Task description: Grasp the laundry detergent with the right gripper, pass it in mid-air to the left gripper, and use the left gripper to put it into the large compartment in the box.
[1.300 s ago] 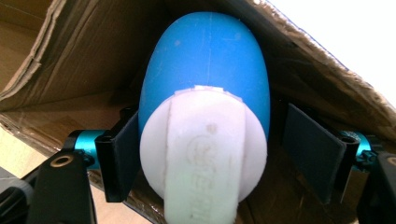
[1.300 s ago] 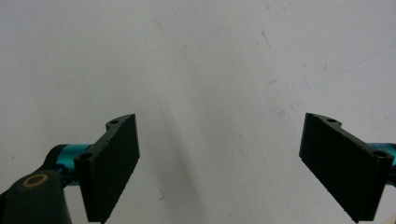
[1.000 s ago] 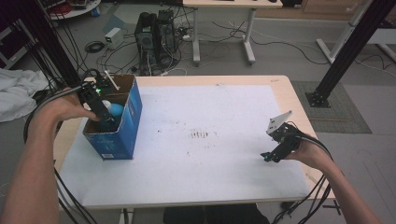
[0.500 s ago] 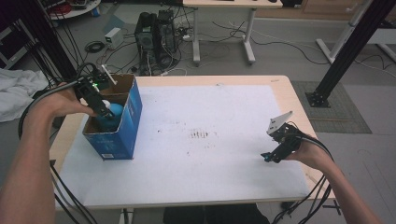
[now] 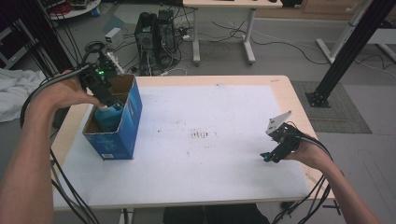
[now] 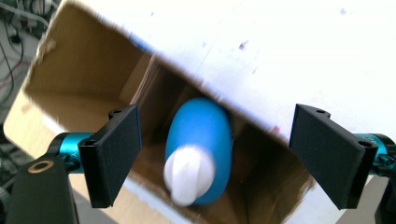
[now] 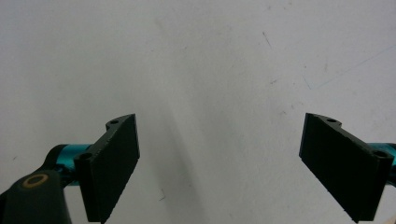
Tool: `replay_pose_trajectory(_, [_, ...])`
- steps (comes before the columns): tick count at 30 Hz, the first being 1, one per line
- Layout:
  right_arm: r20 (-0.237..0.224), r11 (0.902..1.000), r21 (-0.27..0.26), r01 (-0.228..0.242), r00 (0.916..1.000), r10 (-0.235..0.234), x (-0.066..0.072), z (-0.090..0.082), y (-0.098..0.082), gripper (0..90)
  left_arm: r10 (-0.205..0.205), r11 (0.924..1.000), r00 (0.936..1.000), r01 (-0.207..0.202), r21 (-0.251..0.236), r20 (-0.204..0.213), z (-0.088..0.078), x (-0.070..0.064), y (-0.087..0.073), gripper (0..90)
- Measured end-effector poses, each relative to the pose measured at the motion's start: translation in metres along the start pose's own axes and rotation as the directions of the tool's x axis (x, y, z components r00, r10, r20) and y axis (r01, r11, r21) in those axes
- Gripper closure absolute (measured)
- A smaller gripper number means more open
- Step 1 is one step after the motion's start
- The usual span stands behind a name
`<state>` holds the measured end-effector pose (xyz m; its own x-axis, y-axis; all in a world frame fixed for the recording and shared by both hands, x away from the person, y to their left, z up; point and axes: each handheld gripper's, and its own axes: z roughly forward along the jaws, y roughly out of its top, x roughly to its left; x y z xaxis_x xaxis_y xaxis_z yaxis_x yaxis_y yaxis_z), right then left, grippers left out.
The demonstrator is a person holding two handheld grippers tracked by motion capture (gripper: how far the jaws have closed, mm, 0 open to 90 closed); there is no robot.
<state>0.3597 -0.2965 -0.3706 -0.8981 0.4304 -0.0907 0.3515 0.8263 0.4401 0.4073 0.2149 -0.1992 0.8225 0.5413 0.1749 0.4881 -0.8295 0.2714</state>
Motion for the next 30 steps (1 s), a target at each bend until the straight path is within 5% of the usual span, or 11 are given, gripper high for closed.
replay_pose_trajectory(8, [0.011,1.0,-0.002,-0.001,0.9999,0.001,0.0,0.001,0.001,11.4,0.103,0.9944,0.9944,-0.102,-0.028,0.022,0.007,-0.026,0.034,11.5])
replay_pose_trajectory(14, [0.005,1.0,-0.002,-0.001,1.0,0.001,-0.001,0.001,-0.001,11.4,0.201,0.9796,0.9787,-0.201,-0.001,0.043,0.023,-0.05,0.059,11.5])
replay_pose_trajectory(15, [0.011,0.9999,0.003,-0.01,0.9999,0.01,-0.001,0.0,-0.001,11.4,0.193,0.9812,0.98,-0.192,-0.017,0.048,0.027,-0.055,0.063,11.5])
replay_pose_trajectory(24, [0.015,1.0,0.002,-0.004,0.9999,0.004,-0.001,-0.003,-0.001,11.4,0.276,0.9604,0.9534,-0.279,0.006,0.122,0.058,-0.084,0.089,11.5])
replay_pose_trajectory(29, [0.021,0.9996,0.003,-0.028,0.9994,0.028,0.002,-0.008,-0.002,11.4,0.282,0.9581,0.9499,-0.286,0.01,0.134,0.077,-0.095,0.093,11.5])
replay_pose_trajectory(30, [0.017,0.9999,0.002,-0.017,0.9997,0.017,0.001,-0.008,-0.002,11.4,0.298,0.9532,0.945,-0.302,0.013,0.136,0.081,-0.098,0.093,11.5])
